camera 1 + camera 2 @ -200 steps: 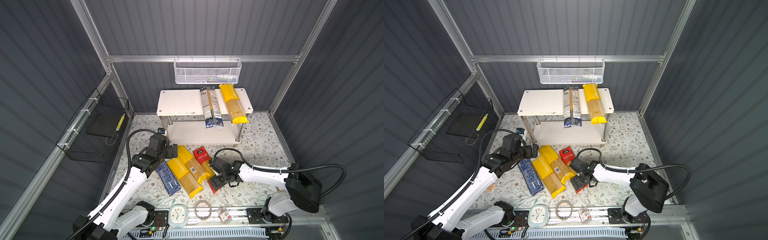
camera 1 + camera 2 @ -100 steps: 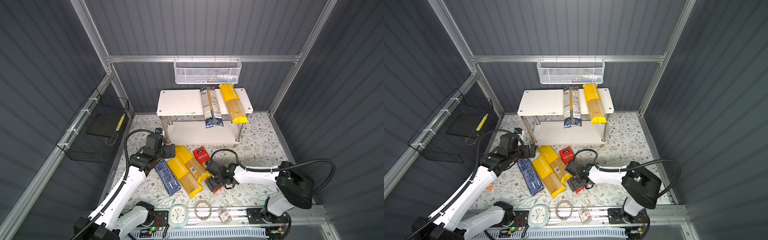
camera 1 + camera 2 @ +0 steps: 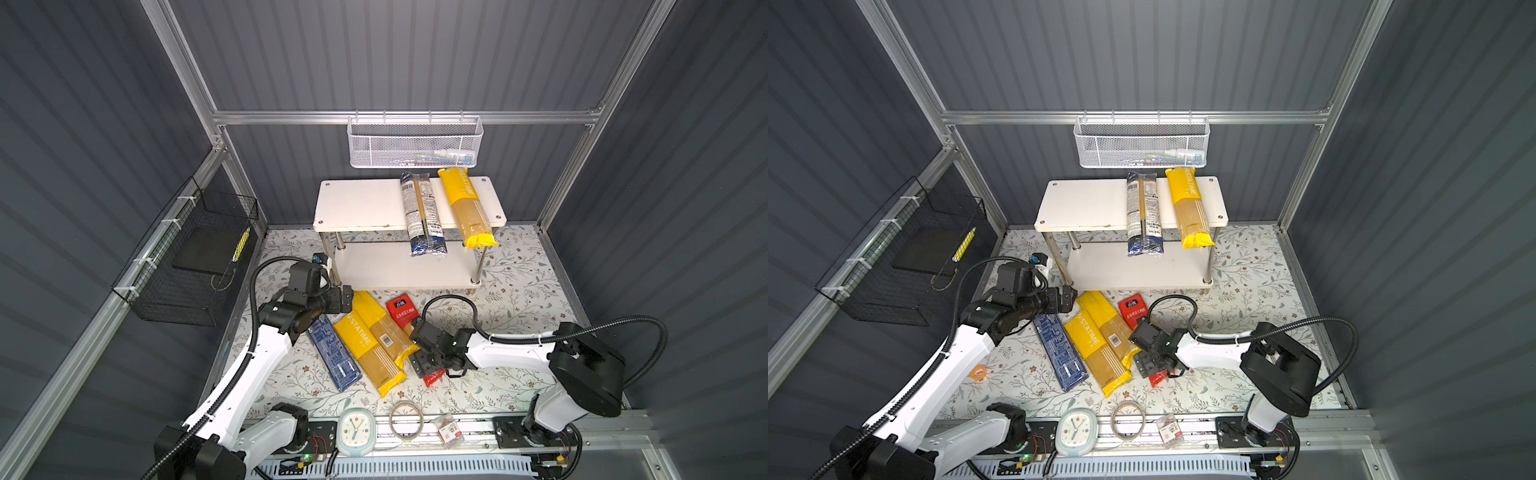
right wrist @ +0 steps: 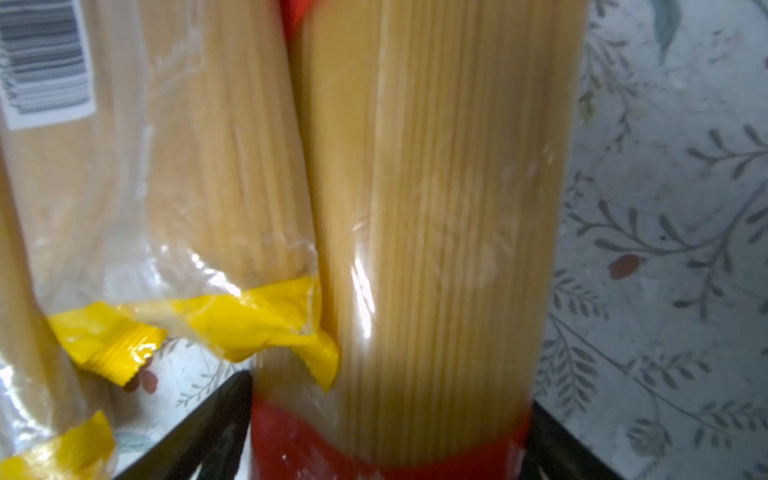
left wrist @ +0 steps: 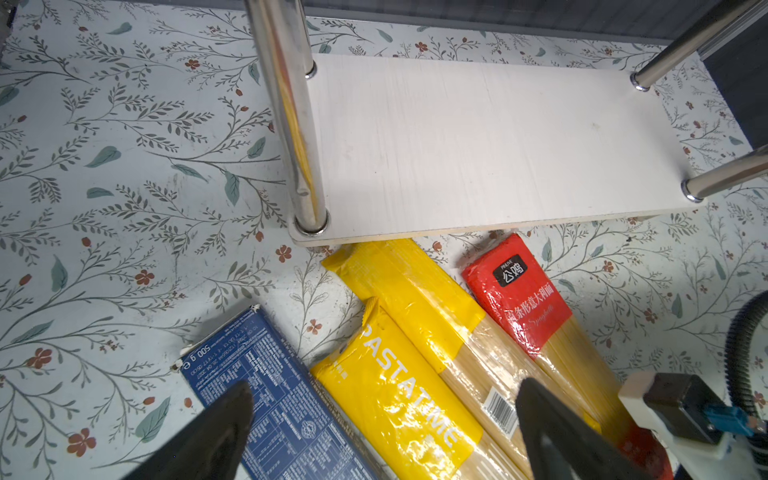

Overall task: Place and organize the pasta boxes and bags onto the shelf
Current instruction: 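Lower the right gripper around the red bag's end and close it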

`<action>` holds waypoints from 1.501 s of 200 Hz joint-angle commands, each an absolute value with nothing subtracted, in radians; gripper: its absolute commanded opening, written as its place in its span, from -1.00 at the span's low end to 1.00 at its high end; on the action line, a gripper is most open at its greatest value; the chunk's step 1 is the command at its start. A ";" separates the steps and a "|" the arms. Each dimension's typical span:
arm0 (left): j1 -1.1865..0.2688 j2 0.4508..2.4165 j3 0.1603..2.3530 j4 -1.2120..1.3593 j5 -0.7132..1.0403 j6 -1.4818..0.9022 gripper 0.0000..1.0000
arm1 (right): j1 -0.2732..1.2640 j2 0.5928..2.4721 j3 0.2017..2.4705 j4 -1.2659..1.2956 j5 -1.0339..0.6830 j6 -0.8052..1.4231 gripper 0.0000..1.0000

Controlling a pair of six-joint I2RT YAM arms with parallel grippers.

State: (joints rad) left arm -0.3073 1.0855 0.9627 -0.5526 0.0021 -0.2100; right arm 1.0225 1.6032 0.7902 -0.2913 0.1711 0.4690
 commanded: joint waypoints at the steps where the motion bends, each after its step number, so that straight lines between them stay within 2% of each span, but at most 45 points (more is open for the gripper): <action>1: -0.283 1.097 0.993 -0.557 0.058 -0.188 1.00 | 1.028 1.641 0.737 -0.279 0.092 0.506 0.70; 79: -0.268 1.101 1.013 -0.578 0.029 -0.153 1.00 | 1.029 1.606 0.680 -0.297 0.023 0.554 0.50; 87: -0.267 1.101 1.014 -0.579 0.029 -0.151 1.00 | 1.031 1.608 0.680 -0.303 0.022 0.556 0.53; 104: -0.262 1.097 1.019 -0.577 0.032 -0.145 1.00 | 1.032 1.625 0.682 -0.316 0.034 0.554 0.76; 119: -0.255 1.097 1.023 -0.577 0.035 -0.143 1.00 | 1.034 1.646 0.694 -0.333 0.045 0.546 0.82; 193: -0.194 1.106 1.014 -0.559 0.106 -0.155 1.00 | 1.034 1.726 0.738 -0.416 0.068 0.539 0.79; 300: -0.173 1.068 1.004 -0.556 0.116 -0.161 1.00 | 1.032 1.652 0.732 -0.437 0.037 0.566 0.34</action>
